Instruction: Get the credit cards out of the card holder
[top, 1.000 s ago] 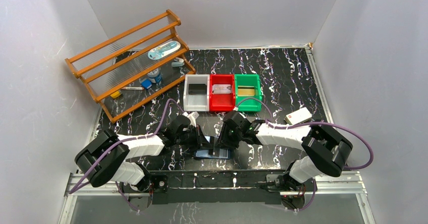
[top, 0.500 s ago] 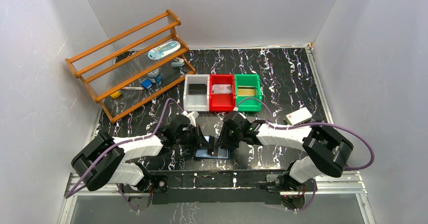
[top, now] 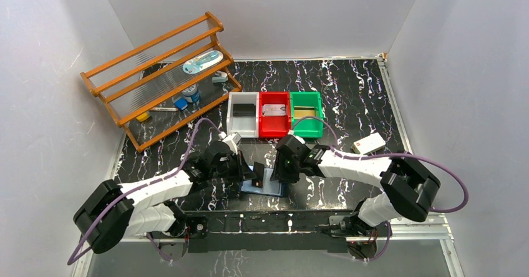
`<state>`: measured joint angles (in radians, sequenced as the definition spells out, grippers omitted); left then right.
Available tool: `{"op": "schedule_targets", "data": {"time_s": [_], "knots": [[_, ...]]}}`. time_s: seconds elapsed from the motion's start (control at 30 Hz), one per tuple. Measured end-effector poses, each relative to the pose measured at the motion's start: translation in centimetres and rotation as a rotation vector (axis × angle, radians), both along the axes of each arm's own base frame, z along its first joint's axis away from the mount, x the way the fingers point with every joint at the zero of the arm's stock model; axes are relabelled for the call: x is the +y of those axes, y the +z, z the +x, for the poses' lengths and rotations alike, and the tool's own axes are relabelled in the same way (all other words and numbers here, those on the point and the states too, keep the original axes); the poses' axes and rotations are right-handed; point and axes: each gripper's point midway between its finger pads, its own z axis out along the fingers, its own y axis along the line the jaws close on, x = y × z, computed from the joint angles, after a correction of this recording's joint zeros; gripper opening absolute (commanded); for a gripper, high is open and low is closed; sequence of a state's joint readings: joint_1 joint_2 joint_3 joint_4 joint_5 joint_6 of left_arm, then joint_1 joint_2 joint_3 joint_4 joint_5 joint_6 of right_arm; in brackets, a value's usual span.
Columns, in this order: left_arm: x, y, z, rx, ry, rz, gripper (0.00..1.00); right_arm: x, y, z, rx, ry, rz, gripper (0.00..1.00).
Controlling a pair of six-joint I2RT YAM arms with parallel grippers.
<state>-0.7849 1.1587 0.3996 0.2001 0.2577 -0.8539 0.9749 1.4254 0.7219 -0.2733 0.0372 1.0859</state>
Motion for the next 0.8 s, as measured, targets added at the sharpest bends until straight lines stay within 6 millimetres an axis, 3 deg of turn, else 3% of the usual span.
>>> {"op": "schedule_targets", "data": {"time_s": [0.37, 0.5, 0.67, 0.8], "knots": [[1.7, 1.4, 0.8, -0.091, 0.055, 0.044, 0.00, 2.4, 3.0, 0.3, -0.044, 0.097, 0.105, 0.47], [2.8, 1.9, 1.2, -0.127, 0.093, 0.069, 0.00, 3.6, 2.1, -0.2, 0.000, 0.132, 0.137, 0.47], [4.4, 3.2, 1.8, -0.193, 0.162, 0.092, 0.00, 3.5, 0.1, -1.0, 0.065, 0.148, 0.102, 0.46], [5.3, 4.3, 2.2, -0.278, 0.164, 0.105, 0.00, 3.5, 0.1, -1.0, 0.067, 0.152, 0.103, 0.47]]}}
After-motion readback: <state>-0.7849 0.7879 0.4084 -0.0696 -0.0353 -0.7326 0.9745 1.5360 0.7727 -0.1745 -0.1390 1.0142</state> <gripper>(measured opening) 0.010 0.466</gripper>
